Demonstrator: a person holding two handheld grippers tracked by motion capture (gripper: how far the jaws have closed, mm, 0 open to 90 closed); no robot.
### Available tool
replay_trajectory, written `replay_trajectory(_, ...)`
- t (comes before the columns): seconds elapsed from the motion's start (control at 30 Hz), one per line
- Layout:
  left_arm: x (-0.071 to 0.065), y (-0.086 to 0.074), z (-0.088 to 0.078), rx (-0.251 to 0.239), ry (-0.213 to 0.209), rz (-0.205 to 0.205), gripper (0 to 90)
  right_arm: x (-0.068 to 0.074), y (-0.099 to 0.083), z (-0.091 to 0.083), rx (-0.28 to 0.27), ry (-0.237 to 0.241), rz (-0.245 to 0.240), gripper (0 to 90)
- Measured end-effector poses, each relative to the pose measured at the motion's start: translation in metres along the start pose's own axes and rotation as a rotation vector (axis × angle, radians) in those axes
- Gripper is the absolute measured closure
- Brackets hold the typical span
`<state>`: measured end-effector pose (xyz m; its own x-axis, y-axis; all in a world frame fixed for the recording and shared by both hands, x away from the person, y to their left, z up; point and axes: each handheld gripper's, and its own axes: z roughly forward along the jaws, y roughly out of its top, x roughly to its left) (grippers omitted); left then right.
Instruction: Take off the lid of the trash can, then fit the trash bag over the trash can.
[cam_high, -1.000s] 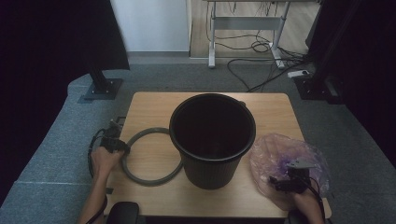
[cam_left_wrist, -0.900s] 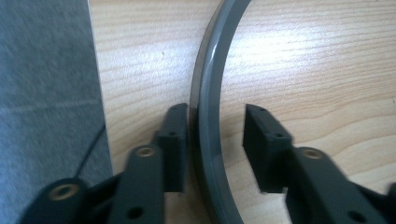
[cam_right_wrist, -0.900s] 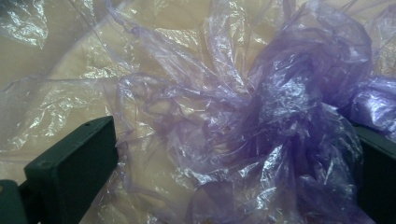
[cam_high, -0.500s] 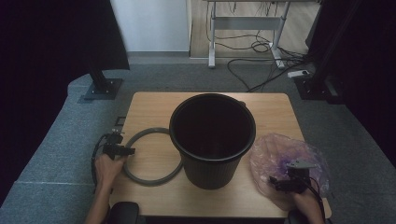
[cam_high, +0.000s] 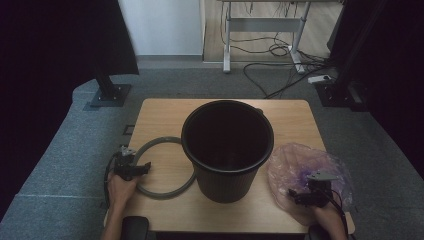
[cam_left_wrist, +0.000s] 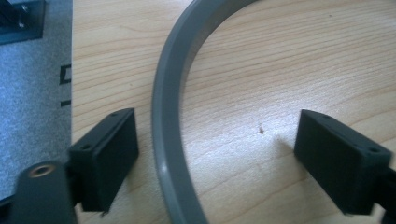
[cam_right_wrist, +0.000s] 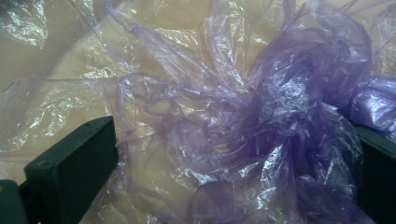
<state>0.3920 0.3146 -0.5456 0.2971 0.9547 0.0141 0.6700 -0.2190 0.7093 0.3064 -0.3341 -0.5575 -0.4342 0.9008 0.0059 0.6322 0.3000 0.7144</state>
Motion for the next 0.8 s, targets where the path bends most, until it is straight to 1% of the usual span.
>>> replay_trajectory(0.03, -0.0012, -0.0011, 0.0006, -0.007, 0.001, -0.001, 11.8, 0.0000, 0.0000, 0.0000, 0.000, 0.000, 0.000, 0.0)
replay_trajectory(0.17, -0.0035, -0.0007, 0.0024, 0.014, -0.008, 0.011, 2.3, 0.0000, 0.0000, 0.0000, 0.000, 0.000, 0.000, 0.0)
replay_trajectory(0.23, -0.0035, -0.0006, 0.0026, 0.021, -0.006, 0.008, 0.4, 0.0000, 0.0000, 0.0000, 0.000, 0.001, 0.000, 0.0)
replay_trajectory(0.6, -0.0035, -0.0008, 0.0025, 0.021, -0.001, 0.005, 0.0, 0.0003, 0.0007, -0.0001, 0.005, -0.001, -0.002, 0.0)
replay_trajectory(0.7, -0.0037, -0.0010, 0.0023, 0.021, 0.000, 0.003, 0.0, 0.0015, 0.0028, -0.0018, 0.010, -0.009, -0.018, 0.0)
replay_trajectory(0.73, -0.0037, -0.0010, 0.0023, 0.021, 0.000, 0.003, 0.0, 0.0020, 0.0037, -0.0029, 0.006, -0.006, -0.019, 0.0)
replay_trajectory(0.8, -0.0037, -0.0011, 0.0023, 0.021, 0.001, 0.002, 0.0, 0.0032, 0.0058, -0.0061, -0.007, -0.015, -0.024, 0.0)
